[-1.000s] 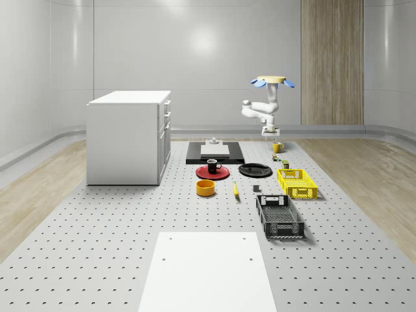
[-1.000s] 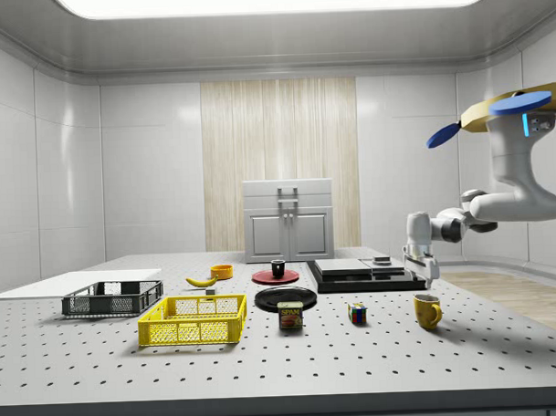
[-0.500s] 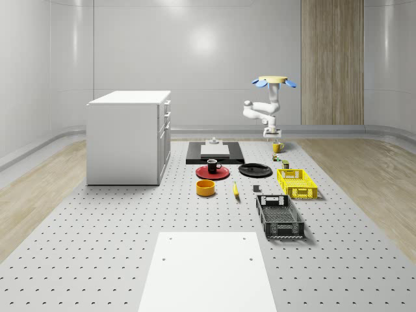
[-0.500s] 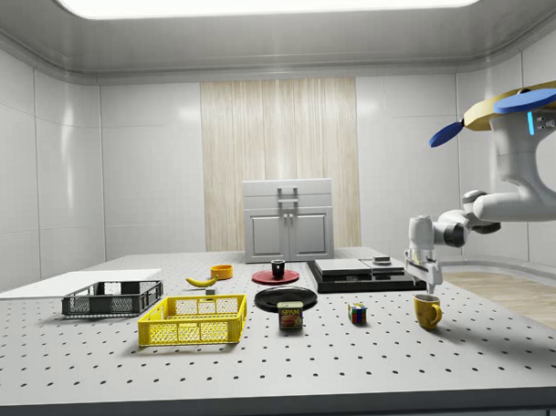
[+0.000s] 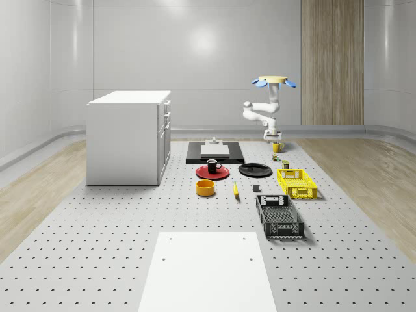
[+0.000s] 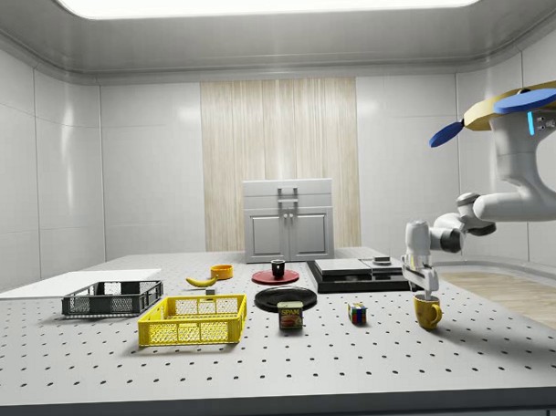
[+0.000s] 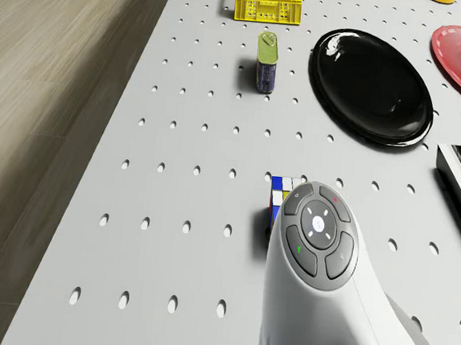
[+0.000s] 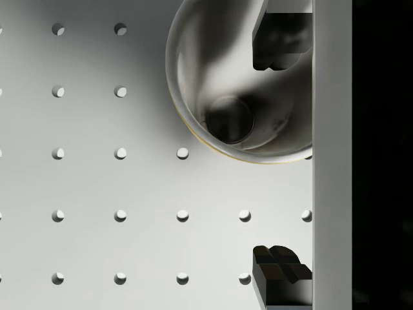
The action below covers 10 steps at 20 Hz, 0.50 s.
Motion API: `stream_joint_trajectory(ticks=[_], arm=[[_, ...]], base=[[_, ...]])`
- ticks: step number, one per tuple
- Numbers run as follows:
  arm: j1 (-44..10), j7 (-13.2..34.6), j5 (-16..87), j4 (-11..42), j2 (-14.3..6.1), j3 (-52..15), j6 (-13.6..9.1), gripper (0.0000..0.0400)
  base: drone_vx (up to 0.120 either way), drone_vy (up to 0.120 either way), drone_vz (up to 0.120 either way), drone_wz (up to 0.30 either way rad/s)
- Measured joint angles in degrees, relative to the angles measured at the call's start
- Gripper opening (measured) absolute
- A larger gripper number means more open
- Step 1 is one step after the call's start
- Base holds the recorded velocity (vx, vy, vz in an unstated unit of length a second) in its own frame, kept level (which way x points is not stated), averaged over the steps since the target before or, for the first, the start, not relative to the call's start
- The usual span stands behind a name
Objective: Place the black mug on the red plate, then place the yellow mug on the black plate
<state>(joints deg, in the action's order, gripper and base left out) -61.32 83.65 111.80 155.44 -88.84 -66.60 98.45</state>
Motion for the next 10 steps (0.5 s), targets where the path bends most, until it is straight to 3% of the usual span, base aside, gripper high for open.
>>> stream_joint_trajectory(ticks=[10], arm=[[-0.91, 0.01, 1.99, -1.38, 0.48, 2.15, 0.94, 0.04]], base=[[0.0, 0.0, 0.0, 0.0]])
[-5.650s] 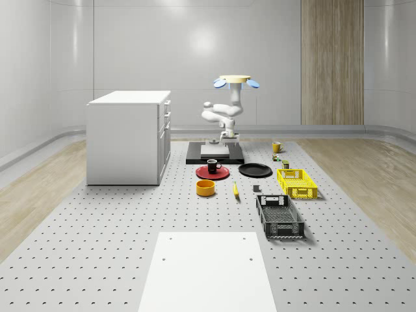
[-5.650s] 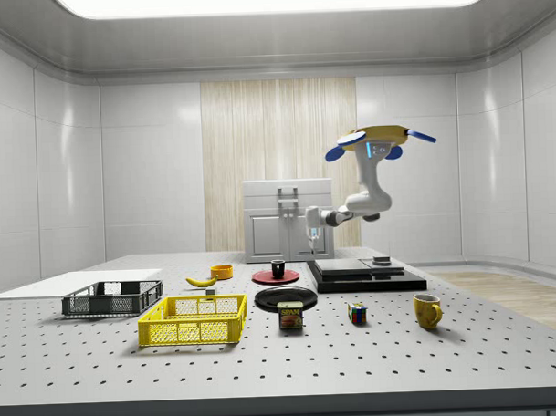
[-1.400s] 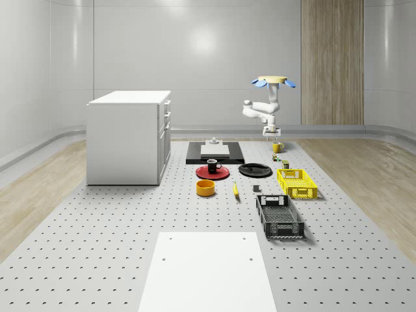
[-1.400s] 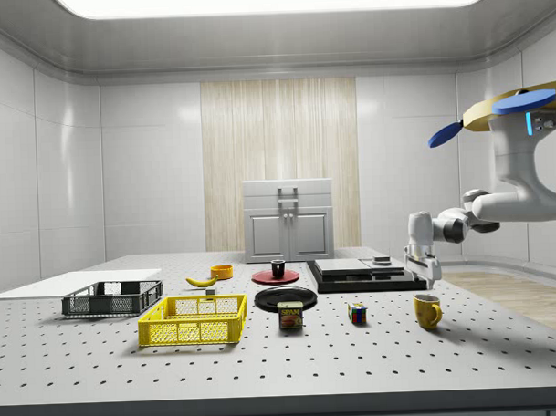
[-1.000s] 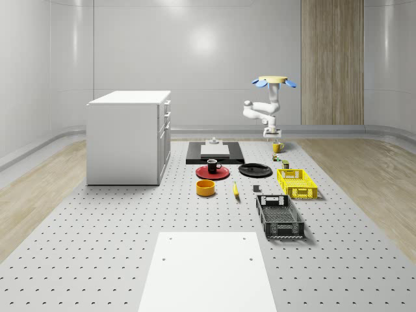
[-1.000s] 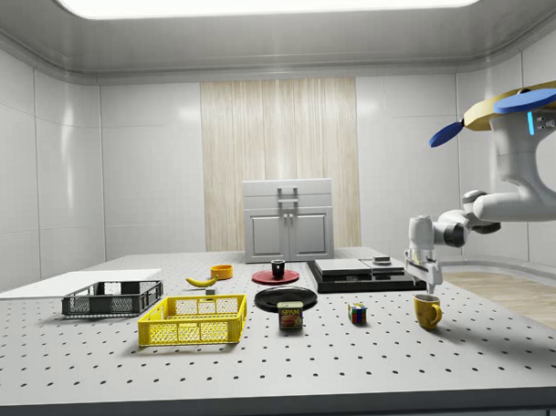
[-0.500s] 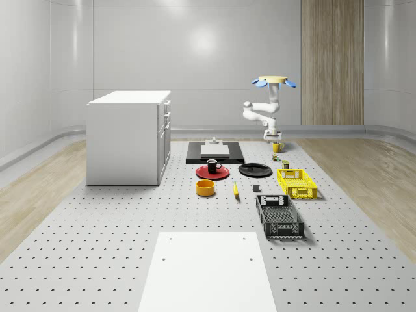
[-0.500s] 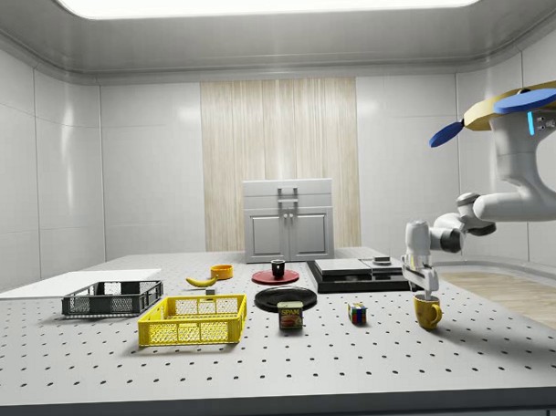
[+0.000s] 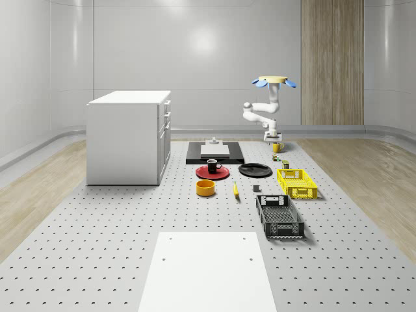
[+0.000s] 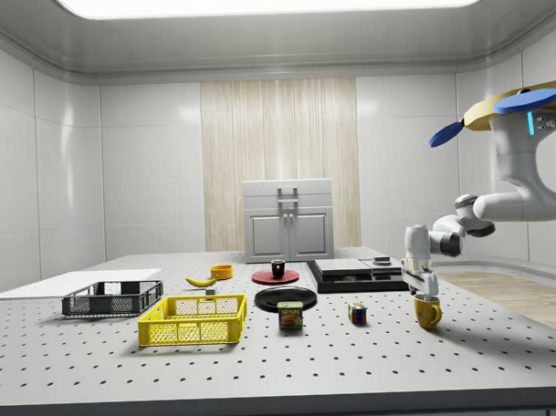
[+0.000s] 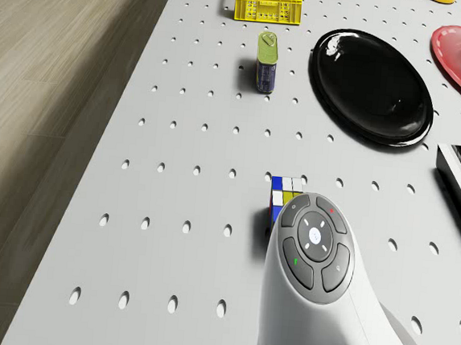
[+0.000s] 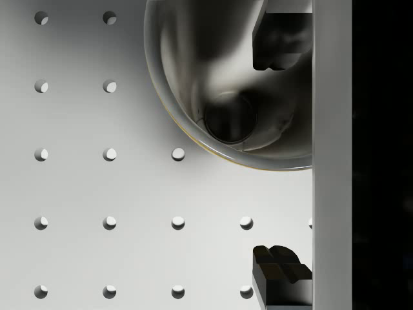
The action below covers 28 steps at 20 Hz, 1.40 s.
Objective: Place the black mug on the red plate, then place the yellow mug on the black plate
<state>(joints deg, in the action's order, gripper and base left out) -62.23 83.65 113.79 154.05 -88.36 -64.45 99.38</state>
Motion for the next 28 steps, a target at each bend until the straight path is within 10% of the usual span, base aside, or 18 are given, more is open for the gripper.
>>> stream_joint_trajectory(ticks=[2, 6, 10, 28], arm=[[0.04, -0.12, 0.12, -0.12, 0.04, 0.13, 0.06, 0.04], [0.09, -0.27, 0.25, -0.25, 0.11, 0.27, 0.1, 0.0226], [0.13, -0.34, 0.32, -0.29, 0.18, 0.32, 0.08, 0.0153], [2.06, -0.53, -6.27, 2.74, -0.56, -6.89, -3.12, 0.011]], base=[[0.0, 0.0, 0.0, 0.0], [0.0, 0.0, 0.0, 0.0], [0.0, 0.0, 0.0, 0.0], [0.022, -0.02, 0.062, 0.0]])
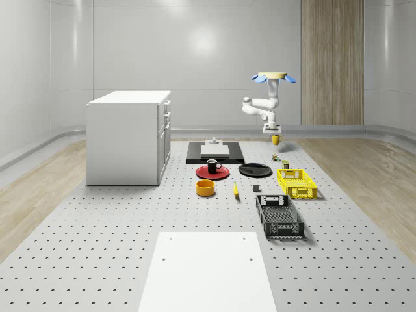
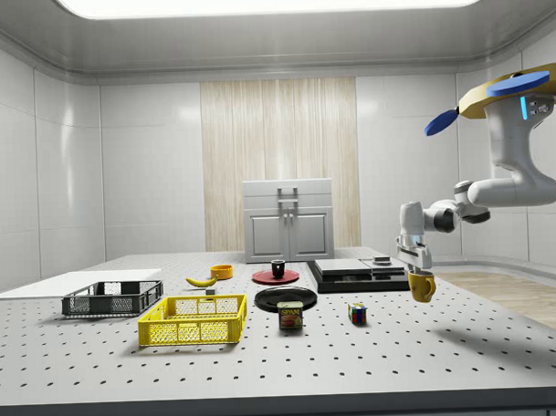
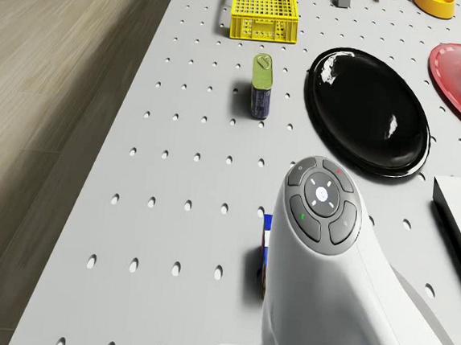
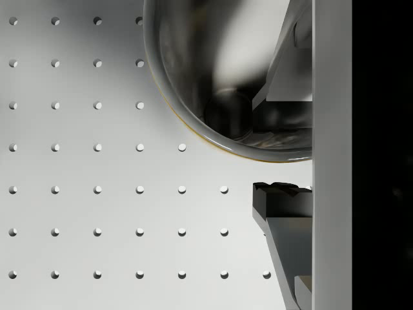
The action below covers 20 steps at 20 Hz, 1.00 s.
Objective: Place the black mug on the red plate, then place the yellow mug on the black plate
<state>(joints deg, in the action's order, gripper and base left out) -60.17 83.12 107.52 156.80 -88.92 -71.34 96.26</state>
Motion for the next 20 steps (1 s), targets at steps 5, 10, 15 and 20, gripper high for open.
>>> stream_joint_trajectory(ticks=[5, 10, 15, 20], arm=[[0.1, 0.02, -0.74, 0.23, -0.2, -0.74, -0.17, 0.011], [0.1, 0.05, -1.04, 0.3, -0.37, -1.0, -0.12, 0.011], [0.06, 0.09, -1.17, 0.31, -0.52, -1.08, -0.01, 0.011], [0.02, 0.12, -1.25, 0.31, -0.66, -1.11, 0.11, 0.011]], base=[[0.12, -0.12, 0.0, 0.0], [0.12, -0.12, 0.0, 0.0], [0.12, -0.12, 0.0, 0.0], [0.12, -0.12, 0.0, 0.0]])
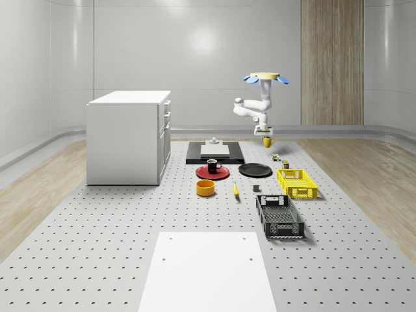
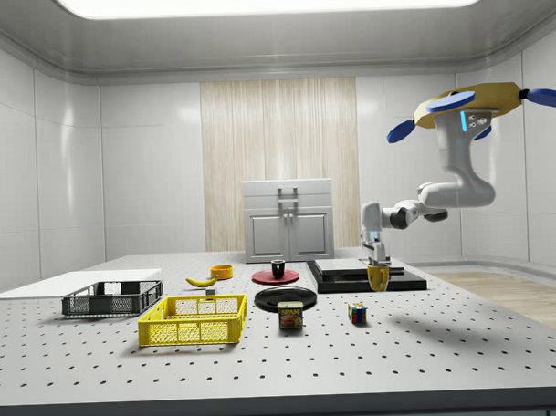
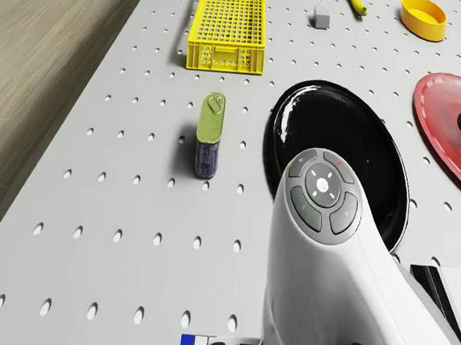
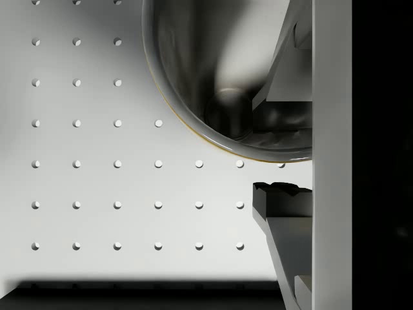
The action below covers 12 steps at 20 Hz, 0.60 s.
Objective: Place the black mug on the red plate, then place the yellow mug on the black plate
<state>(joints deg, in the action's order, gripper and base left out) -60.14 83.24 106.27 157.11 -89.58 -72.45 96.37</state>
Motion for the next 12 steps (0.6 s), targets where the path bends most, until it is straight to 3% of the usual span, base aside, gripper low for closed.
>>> stream_joint_trajectory(ticks=[12], arm=[[-0.09, 0.06, -0.13, -0.01, -0.28, -0.02, 0.25, 0.011]], base=[[0.12, -0.12, 0.0, 0.0]])
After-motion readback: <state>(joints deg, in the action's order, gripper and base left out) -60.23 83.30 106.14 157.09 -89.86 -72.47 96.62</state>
